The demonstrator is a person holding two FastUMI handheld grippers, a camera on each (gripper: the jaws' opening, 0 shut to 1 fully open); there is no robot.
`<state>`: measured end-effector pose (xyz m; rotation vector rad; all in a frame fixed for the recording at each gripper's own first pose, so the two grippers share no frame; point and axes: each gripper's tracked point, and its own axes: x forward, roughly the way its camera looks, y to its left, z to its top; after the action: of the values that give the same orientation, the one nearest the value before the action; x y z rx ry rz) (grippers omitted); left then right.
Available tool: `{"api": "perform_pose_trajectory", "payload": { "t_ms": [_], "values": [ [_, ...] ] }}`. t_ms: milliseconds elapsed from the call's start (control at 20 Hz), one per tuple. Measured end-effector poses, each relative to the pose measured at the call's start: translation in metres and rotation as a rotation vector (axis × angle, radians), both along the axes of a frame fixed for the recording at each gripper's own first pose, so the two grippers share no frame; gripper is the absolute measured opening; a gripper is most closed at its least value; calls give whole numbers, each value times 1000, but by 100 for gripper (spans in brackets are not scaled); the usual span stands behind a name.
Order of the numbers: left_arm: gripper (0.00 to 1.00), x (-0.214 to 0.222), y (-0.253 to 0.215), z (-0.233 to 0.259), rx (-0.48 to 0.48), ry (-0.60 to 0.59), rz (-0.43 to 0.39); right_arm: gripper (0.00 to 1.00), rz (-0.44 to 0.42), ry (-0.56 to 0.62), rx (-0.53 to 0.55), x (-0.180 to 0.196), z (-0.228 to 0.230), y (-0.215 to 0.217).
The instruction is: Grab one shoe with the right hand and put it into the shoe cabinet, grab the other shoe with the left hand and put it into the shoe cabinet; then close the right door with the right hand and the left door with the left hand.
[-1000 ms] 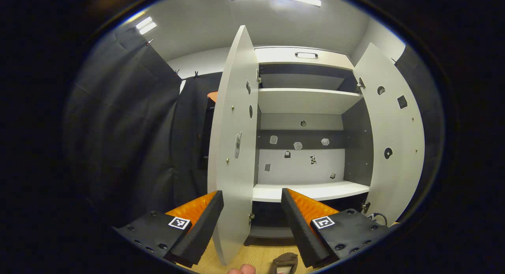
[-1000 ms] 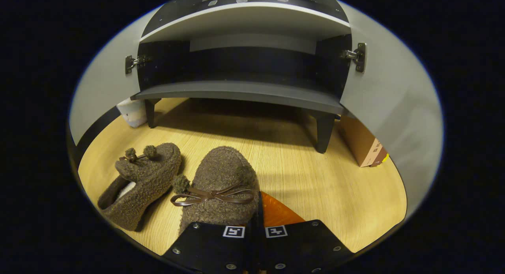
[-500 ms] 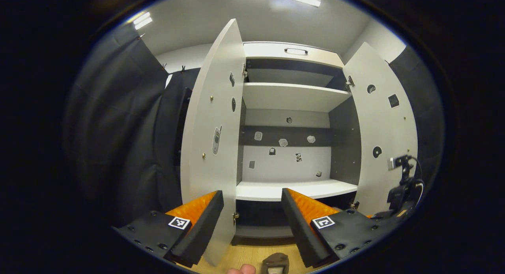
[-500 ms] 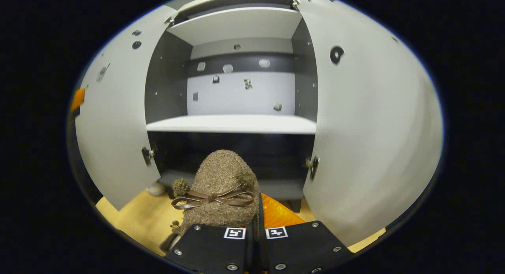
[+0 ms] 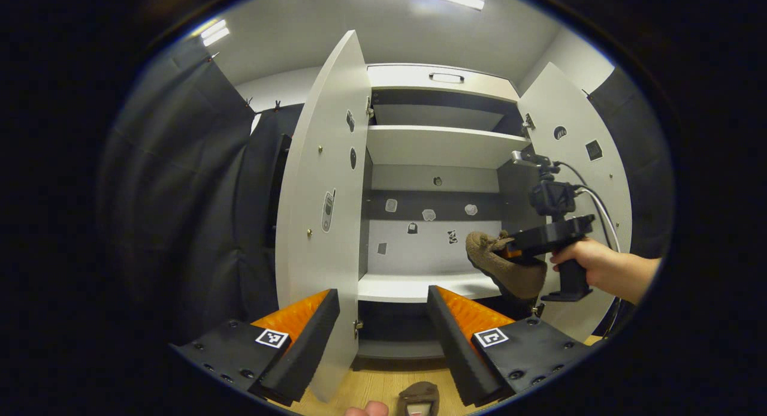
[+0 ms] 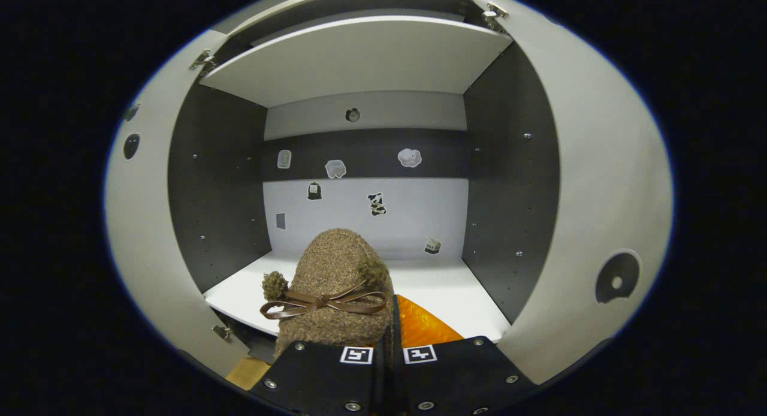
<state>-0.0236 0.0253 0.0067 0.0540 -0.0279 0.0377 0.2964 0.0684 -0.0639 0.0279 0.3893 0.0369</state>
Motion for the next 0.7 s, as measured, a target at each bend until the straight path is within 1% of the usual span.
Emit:
{"api": "perform_pose_trajectory", "payload": {
  "t_ms": [100,150,200,300,400,500,550,600,650,700],
  "values": [
    [96,-2,2,-2,5,2,7,5,-24,20,-45,32,-7,-5],
    [99,-3,3,-5,4,10,10,5,-36,40,-59,47,-15,-5],
    [96,-3,4,-8,1,17,14,5,-46,61,-66,59,-24,-5],
    [96,-5,3,-14,-15,34,11,6,-61,100,-94,76,-43,-10],
    [96,-6,4,-21,-32,52,13,6,-92,150,-118,83,-64,-18],
    [96,-5,8,-25,-35,62,22,9,-95,195,-95,87,-80,-18],
    [96,-4,11,-26,-30,64,29,12,-98,221,-72,87,-86,-19],
    [96,-4,15,-27,-26,66,38,19,-102,238,-42,87,-90,-20],
    [96,-3,18,-28,-23,68,46,18,-105,245,-27,88,-90,-22],
    [96,-3,22,-30,-22,72,53,20,-102,247,-23,86,-89,-24]
  ]
}}
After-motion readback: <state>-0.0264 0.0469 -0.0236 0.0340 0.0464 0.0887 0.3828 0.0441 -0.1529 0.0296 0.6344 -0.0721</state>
